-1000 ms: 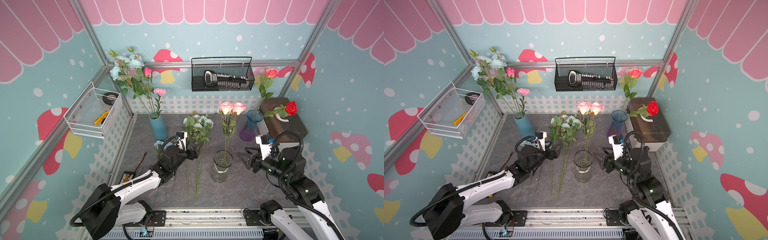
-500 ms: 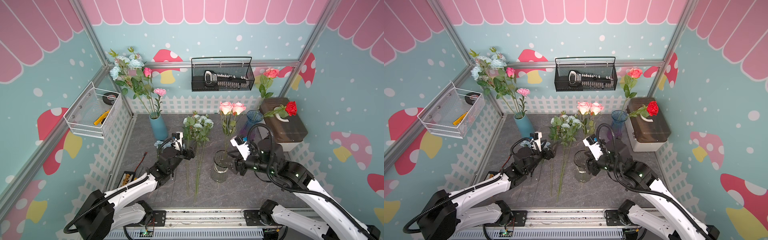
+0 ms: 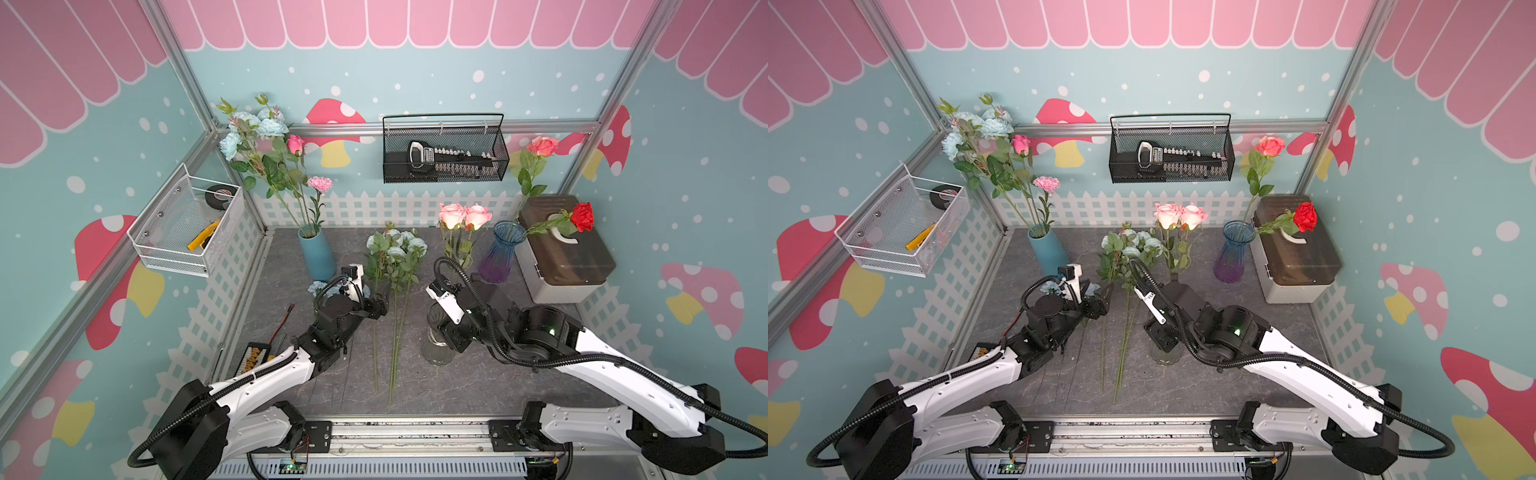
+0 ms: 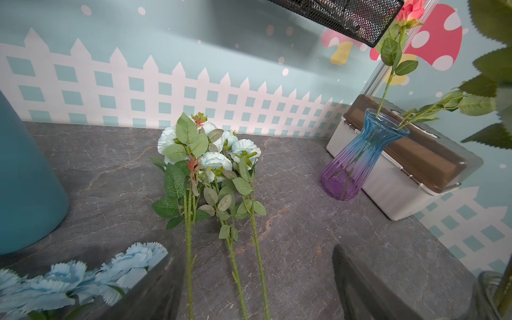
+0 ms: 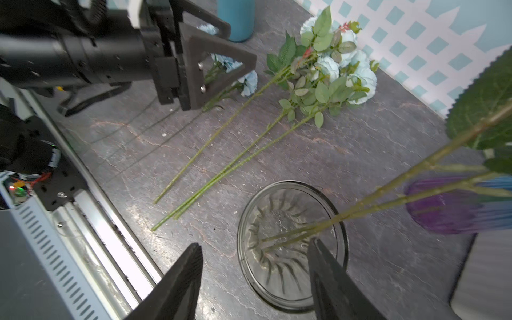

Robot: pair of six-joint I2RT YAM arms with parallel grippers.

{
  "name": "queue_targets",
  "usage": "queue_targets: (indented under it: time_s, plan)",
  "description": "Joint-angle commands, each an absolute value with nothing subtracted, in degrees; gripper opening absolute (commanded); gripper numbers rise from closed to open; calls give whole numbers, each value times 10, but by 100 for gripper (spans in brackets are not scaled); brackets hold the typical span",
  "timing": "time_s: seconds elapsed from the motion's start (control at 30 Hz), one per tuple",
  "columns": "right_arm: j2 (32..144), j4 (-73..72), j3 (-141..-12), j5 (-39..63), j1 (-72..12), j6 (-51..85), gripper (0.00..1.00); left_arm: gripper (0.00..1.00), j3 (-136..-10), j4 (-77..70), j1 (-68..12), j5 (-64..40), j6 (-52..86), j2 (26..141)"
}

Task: Pick out blue flowers from the vase
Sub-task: Pick up the vase from the center of the board.

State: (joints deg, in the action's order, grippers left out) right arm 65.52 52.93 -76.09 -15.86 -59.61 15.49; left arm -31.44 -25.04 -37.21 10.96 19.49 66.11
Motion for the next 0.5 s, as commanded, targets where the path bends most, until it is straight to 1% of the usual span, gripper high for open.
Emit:
queue_targets:
  time_s: [0.0, 0.33, 0.47]
  plan:
    - [680, 584, -783, -210, -606, 164, 60, 83, -306, -250, -368, 116, 192, 651]
    - [726, 586, -790, -191, -623, 168, 60, 83, -293, -261, -356, 103, 201, 645]
    - [737, 589, -782, -215, -624, 182, 62, 83, -286, -260, -348, 96, 204, 633]
